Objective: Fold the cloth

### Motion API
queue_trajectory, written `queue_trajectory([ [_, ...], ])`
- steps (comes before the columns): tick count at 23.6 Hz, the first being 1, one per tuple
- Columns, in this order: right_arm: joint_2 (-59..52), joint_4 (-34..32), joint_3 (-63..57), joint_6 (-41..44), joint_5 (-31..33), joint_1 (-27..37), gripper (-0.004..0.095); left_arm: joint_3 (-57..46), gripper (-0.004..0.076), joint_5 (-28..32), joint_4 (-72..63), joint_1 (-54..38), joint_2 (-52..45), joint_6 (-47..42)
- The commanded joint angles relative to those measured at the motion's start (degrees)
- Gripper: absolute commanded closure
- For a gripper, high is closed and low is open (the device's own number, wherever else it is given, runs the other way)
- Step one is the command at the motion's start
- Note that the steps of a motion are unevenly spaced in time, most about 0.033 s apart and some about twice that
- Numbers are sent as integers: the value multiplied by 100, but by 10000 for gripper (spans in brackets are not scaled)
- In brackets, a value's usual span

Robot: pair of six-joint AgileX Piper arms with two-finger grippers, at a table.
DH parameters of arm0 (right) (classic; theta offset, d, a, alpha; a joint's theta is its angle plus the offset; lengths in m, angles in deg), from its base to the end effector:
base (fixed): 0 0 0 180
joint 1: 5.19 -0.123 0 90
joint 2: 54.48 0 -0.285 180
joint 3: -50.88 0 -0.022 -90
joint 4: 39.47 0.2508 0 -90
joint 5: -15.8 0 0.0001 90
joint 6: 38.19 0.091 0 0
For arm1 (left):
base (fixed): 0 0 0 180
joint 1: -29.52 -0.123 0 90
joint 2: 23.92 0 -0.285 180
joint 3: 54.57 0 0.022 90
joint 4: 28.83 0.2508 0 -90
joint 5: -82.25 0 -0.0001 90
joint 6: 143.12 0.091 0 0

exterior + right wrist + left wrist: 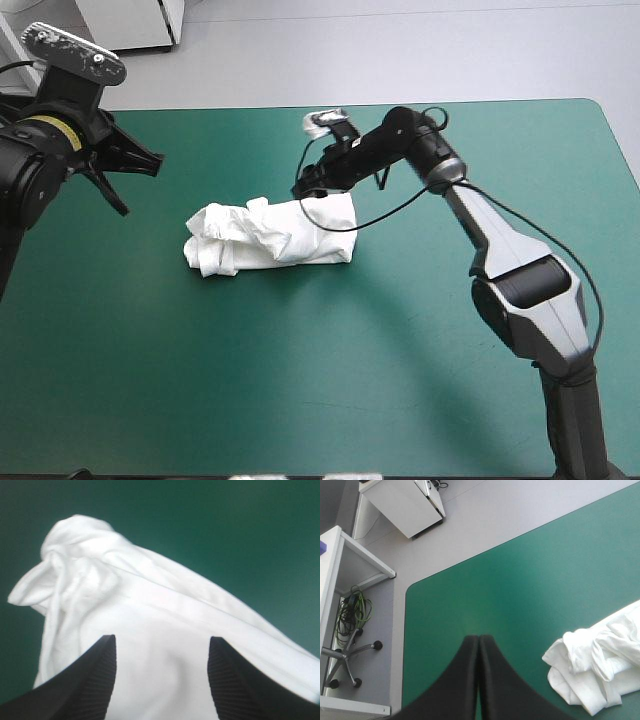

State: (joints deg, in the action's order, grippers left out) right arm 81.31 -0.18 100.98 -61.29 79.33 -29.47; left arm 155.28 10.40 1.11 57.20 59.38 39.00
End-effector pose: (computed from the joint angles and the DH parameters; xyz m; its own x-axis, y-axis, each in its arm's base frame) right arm 0.4326 0.2517 0.3027 -0.6916 -0.3603 -0.6260 -0.6881 0.5920 0.4195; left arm 0.2171 -0.0651 0.5297 -0.4560 0.4508 -0.7674 0.1563 0.8894 0.4296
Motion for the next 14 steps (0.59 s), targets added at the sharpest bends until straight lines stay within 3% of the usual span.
queue_trajectory([
  [1, -993, -147, -145, 165, -27, 470, 380, 74, 733, -178, 245, 6, -285, -112],
  [3, -1682, -271, -961, 180, -50, 945, 380, -19, 733, -95, 433, 6, -331, -211],
  [8, -2470, -376, -2283, -3, -283, 1379, 380, -391, 732, 147, 554, -215, -331, -471],
  [14, -2246, -114, -2498, -93, -536, 1407, 380, -605, 722, 841, -1285, -1301, -280, -104],
])
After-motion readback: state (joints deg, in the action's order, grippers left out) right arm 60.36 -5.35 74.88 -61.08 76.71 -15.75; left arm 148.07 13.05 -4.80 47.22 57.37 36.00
